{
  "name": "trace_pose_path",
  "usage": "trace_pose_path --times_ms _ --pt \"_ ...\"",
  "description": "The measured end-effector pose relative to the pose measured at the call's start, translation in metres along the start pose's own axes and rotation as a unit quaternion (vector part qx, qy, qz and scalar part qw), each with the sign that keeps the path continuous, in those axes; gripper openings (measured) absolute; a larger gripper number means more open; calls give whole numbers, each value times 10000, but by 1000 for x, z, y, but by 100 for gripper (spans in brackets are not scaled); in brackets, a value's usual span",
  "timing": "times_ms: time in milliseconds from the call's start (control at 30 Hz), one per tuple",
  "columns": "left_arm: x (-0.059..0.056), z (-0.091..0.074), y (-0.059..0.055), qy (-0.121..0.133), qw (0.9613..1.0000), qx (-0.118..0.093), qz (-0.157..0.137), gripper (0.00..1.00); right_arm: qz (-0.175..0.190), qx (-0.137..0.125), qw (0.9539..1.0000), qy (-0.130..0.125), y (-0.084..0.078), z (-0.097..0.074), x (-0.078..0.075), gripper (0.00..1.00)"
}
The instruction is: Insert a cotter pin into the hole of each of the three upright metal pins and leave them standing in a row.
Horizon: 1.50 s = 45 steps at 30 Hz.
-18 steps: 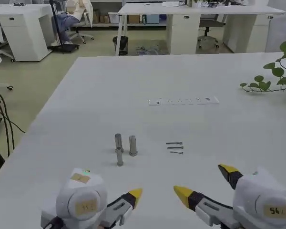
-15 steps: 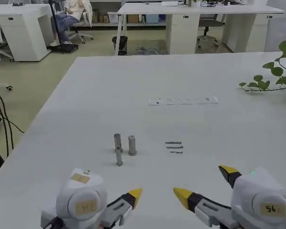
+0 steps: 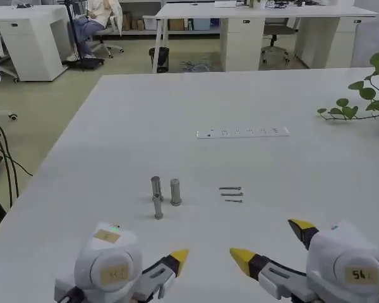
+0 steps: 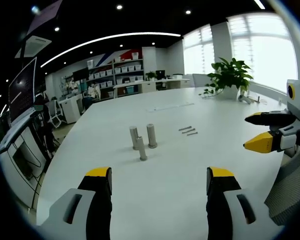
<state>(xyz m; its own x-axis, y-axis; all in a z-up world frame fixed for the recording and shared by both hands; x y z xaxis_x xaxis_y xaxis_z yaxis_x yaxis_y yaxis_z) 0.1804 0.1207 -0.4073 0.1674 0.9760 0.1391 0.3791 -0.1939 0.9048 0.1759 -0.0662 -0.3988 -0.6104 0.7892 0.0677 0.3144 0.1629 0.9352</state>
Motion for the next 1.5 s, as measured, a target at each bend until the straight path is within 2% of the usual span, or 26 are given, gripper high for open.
trace_pose_path --times_ms 833,1500 --pt "1 0 -1 19 10000 29 2 75 11 16 10000 -1 0 0 0 72" --pt "3 1 -1 45 10000 48 -43 74 54 160 9998 111 -4 2 5 74"
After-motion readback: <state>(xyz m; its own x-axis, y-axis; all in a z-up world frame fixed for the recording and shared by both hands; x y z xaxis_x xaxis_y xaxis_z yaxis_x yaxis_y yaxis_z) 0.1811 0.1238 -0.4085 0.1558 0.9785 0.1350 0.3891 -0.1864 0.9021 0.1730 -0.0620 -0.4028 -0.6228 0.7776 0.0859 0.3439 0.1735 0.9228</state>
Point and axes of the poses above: the centre of the closed fingertips' face, and the gripper's own axes: z roughly forward along the fingers, x roughly to its left, y roughly out of its top, the point moved 1 cm from there along -z, roughly backward along the fingers, and after that the axes turned 11 degrees about y, right-handed, at the moved point
